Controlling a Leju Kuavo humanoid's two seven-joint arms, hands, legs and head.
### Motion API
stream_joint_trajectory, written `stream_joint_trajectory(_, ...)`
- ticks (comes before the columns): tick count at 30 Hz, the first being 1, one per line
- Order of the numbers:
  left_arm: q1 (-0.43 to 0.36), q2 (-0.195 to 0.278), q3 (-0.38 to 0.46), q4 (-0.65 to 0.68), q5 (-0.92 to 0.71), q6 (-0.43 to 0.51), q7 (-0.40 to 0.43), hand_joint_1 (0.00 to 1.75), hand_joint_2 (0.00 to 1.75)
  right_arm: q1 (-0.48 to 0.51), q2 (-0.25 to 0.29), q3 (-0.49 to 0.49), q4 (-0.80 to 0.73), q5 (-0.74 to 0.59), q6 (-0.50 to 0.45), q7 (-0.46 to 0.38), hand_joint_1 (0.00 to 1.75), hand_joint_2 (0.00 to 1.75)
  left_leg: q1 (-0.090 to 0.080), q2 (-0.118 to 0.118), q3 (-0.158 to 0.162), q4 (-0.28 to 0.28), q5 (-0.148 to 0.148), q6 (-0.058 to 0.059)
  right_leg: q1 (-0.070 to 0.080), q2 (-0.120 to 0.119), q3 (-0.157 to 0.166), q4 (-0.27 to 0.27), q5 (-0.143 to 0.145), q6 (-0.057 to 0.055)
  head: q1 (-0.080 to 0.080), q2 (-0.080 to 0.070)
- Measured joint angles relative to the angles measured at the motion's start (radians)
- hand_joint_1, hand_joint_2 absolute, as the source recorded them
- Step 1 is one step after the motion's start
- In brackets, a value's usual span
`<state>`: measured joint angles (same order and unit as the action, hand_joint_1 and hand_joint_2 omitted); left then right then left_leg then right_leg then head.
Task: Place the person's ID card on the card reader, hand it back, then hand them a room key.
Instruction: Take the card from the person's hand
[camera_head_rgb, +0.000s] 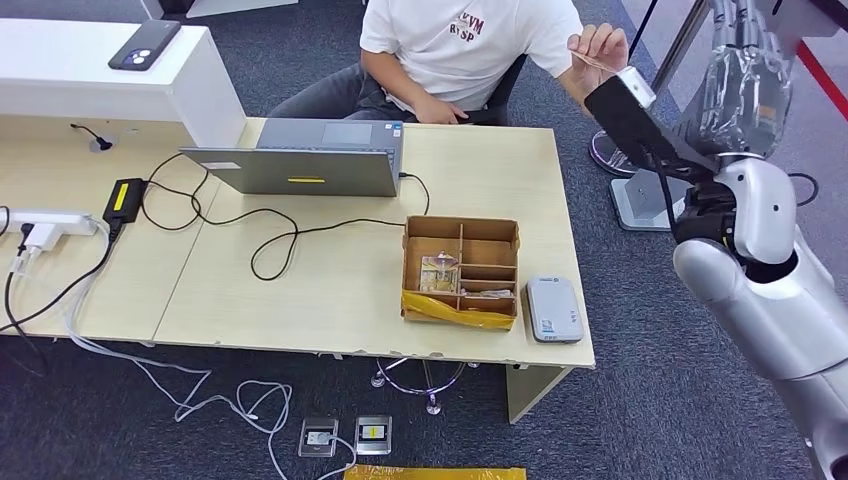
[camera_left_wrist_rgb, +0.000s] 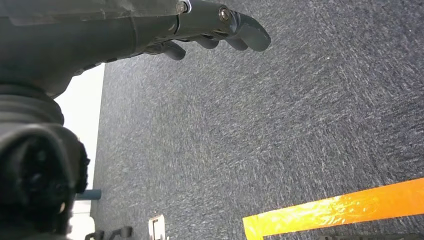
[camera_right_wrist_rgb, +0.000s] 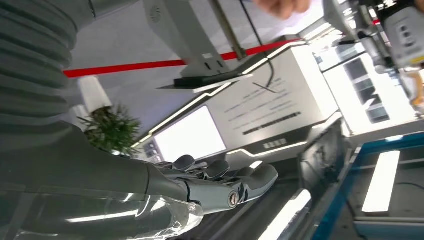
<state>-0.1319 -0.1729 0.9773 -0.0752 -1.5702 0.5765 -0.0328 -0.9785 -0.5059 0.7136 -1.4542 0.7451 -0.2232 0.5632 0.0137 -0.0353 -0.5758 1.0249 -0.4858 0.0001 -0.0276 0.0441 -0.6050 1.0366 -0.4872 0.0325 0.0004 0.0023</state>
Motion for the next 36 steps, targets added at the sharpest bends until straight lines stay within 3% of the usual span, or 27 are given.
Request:
stream_joint_trajectory(13,0.000,0.002,0.000,0.000,0.000,-0.009,0.002,0.00,0.00,-0.010,-0.005,0.190,-0.100,-0.018,0.008,-0.022,0.00,1.75,0.000,0.000,-0.001,0.000,0.000,0.000,0.000,-0.002,0.000,0.000,0.000,0.000,0.000,0.000)
stream_joint_trajectory(31,-0.001,0.001,0.000,0.000,0.000,-0.010,0.002,0.00,0.00,-0.039,0.076,0.348,-0.051,-0.040,0.031,-0.073,0.00,1.75,0.001,-0.001,-0.001,0.000,0.000,0.000,0.001,-0.002,0.000,0.000,0.000,-0.001,0.000,0.000)
stream_joint_trajectory(32,-0.001,0.002,0.000,0.000,0.000,-0.010,0.002,0.00,0.00,-0.040,0.079,0.354,-0.047,-0.041,0.031,-0.073,0.18,1.75,0.001,-0.001,-0.001,0.000,0.000,0.000,0.001,-0.002,0.000,0.000,0.000,-0.001,0.000,0.000)
stream_joint_trajectory(35,-0.001,0.002,0.000,0.000,0.001,-0.011,0.002,0.00,0.00,-0.046,0.090,0.367,-0.031,-0.044,0.029,-0.080,1.43,1.75,0.001,-0.001,-0.001,0.000,0.000,0.000,0.001,-0.003,0.000,0.000,0.000,-0.001,0.000,0.000)
stream_joint_trajectory(36,-0.001,0.002,0.000,0.000,0.001,-0.011,0.002,0.00,0.00,-0.048,0.093,0.371,-0.025,-0.045,0.028,-0.082,1.66,1.75,0.001,-0.001,-0.001,0.000,0.000,-0.001,0.001,-0.003,0.000,0.000,0.000,-0.001,0.000,0.000)
